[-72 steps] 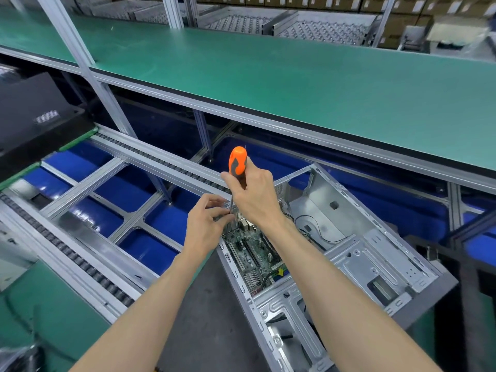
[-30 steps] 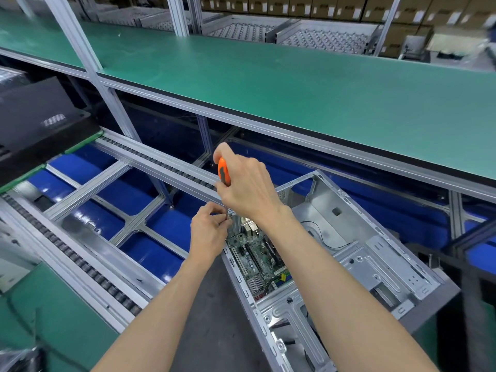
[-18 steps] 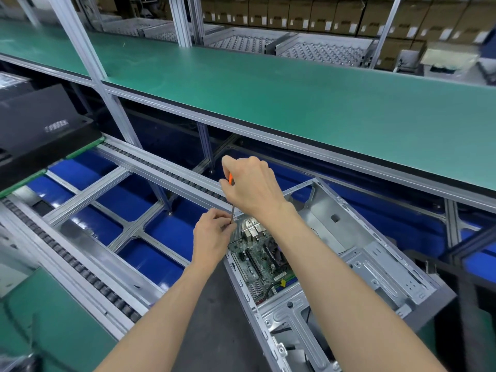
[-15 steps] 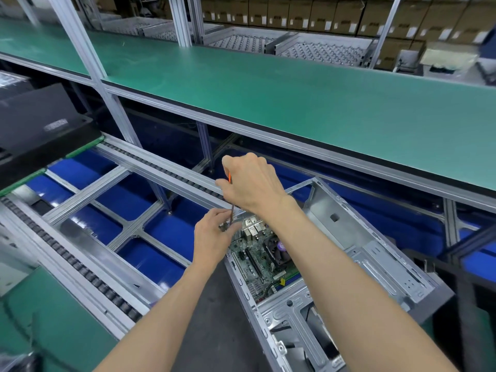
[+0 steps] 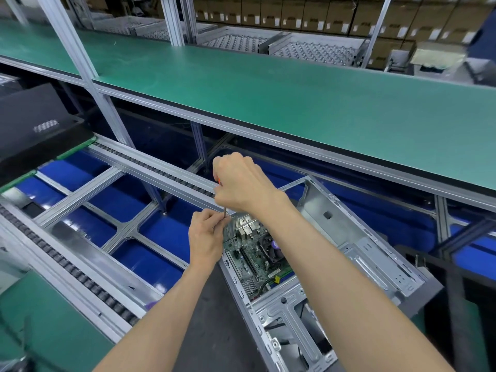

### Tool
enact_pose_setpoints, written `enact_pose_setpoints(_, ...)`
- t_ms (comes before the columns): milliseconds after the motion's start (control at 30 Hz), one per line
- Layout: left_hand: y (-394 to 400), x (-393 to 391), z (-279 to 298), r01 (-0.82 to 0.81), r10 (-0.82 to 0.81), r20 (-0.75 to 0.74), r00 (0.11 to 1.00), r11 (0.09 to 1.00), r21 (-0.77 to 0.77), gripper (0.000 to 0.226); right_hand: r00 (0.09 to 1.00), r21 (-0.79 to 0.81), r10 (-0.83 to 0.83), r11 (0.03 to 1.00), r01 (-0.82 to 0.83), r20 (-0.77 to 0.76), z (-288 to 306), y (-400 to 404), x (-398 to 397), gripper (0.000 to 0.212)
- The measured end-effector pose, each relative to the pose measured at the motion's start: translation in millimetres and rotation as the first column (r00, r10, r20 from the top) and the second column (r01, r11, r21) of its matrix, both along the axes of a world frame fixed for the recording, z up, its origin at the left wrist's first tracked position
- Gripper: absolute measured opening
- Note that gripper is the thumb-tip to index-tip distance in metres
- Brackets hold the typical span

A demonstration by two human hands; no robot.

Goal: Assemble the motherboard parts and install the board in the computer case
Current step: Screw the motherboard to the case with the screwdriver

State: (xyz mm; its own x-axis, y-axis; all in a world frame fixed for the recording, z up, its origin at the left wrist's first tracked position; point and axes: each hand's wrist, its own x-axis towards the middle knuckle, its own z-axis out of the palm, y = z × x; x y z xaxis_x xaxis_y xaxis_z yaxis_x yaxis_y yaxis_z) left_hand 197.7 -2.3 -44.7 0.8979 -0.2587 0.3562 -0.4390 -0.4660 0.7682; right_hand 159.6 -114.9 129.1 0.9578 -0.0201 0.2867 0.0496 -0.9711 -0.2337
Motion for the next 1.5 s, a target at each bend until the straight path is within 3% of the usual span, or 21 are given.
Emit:
enact_pose_setpoints(100,-1.4,-1.1,3.0,-0.005,0.003,-0.059,0.998,0.999,-0.040,0.010,0.997,-0.103,-0.067,0.992,0.072,0.045,0.3,1.0,0.0,0.023)
enact_pose_setpoints(267,-2.0,-1.5,0.9,-0.042,0.019,-0.135,0.991,0.985,-0.169,0.025,0.998,0.045,0.049,0.998,-0.047,-0.047,5.4,3.4,-0.3,0.022)
enact_pose_setpoints(433,-4.3,1.2,1.3,-0.060,0.014,-0.218,0.976,0.977,-0.205,0.029,0.995,-0.086,-0.087,0.992,0.091,0.053,1.5,3.6,1.4,0.024)
enact_pose_setpoints(567,-4.0,1.4,0.3,-0.073,0.012,-0.247,0.969,0.968,-0.240,0.030,0.998,0.017,0.031,0.999,-0.030,-0.049,8.2,2.5,3.4,0.018)
enact_pose_setpoints(733,-4.8,3.1,0.2,-0.088,0.029,-0.264,0.964,0.973,-0.213,0.025,0.994,-0.112,-0.083,0.990,0.090,0.071,1.7,1.5,1.9,0.017)
enact_pose_setpoints(933,-4.3,4.7,-1.2,-0.090,0.035,-0.258,0.965,0.975,-0.202,0.026,0.999,0.040,0.033,0.999,-0.032,-0.027,4.5,-0.1,1.3,0.025)
enact_pose_setpoints(1100,-6.7,6.0,-0.3,-0.094,0.042,-0.265,0.963,0.977,-0.189,0.022,0.992,-0.090,-0.107,0.990,0.112,0.060,1.0,1.6,0.6,0.023)
enact_pose_setpoints(1267,-6.9,7.8,-2.6,-0.113,0.067,-0.280,0.958,0.982,-0.151,0.022,0.999,0.054,0.034,0.998,-0.032,-0.038,5.0,-1.0,-1.2,0.022)
enact_pose_setpoints(1400,-7.4,7.8,-2.8,-0.095,0.056,-0.274,0.960,0.987,-0.132,0.021,0.993,-0.098,-0.105,0.989,0.110,0.057,0.9,0.9,-0.3,0.021)
enact_pose_setpoints(1500,-8.2,7.9,-1.6,-0.109,0.063,-0.299,0.952,0.984,-0.138,0.024,0.999,-0.058,-0.046,0.997,0.046,0.003,2.6,-0.5,1.4,0.021)
